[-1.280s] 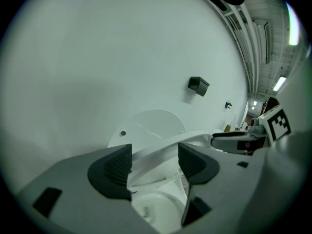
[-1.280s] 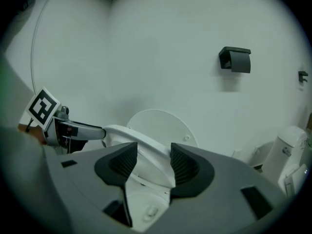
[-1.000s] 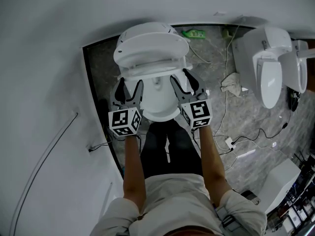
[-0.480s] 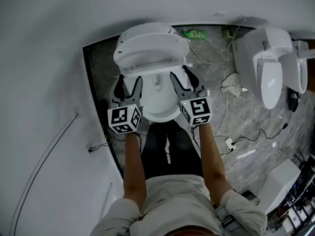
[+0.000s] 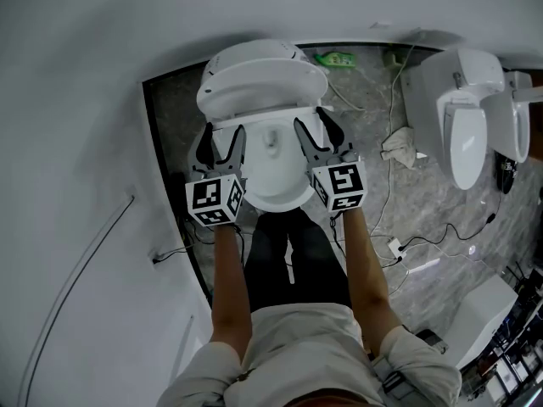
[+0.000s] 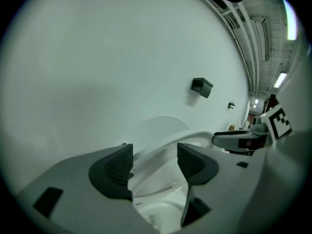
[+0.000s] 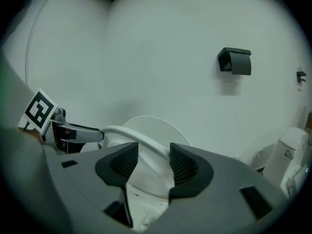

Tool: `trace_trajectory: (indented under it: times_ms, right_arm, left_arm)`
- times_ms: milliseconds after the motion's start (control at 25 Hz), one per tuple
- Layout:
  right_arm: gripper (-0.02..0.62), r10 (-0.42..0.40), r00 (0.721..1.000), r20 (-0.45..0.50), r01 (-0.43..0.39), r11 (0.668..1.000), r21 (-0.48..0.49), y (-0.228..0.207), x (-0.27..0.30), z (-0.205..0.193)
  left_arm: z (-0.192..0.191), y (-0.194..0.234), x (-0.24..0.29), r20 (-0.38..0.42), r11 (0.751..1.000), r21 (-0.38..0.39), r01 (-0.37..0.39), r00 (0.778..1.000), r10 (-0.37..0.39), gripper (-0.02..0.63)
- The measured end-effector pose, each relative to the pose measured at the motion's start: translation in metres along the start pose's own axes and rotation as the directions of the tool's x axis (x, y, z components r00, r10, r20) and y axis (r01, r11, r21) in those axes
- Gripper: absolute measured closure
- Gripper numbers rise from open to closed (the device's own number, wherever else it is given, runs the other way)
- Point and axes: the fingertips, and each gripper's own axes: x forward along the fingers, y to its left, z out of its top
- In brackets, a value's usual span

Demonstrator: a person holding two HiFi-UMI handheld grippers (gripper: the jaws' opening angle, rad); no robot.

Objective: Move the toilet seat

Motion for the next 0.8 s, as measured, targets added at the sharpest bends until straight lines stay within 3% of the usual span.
trace_trajectory:
  times_ms: [800]
  right_arm:
    - [0.38, -0.018, 1.0, 0.015, 0.018, 1.0, -0.009, -0.016, 0.027, 0.014]
  left_arm:
    - [0.016, 0.01, 0.029, 0.017, 1.0, 0.022, -0.012, 1.0, 0.012, 0.302]
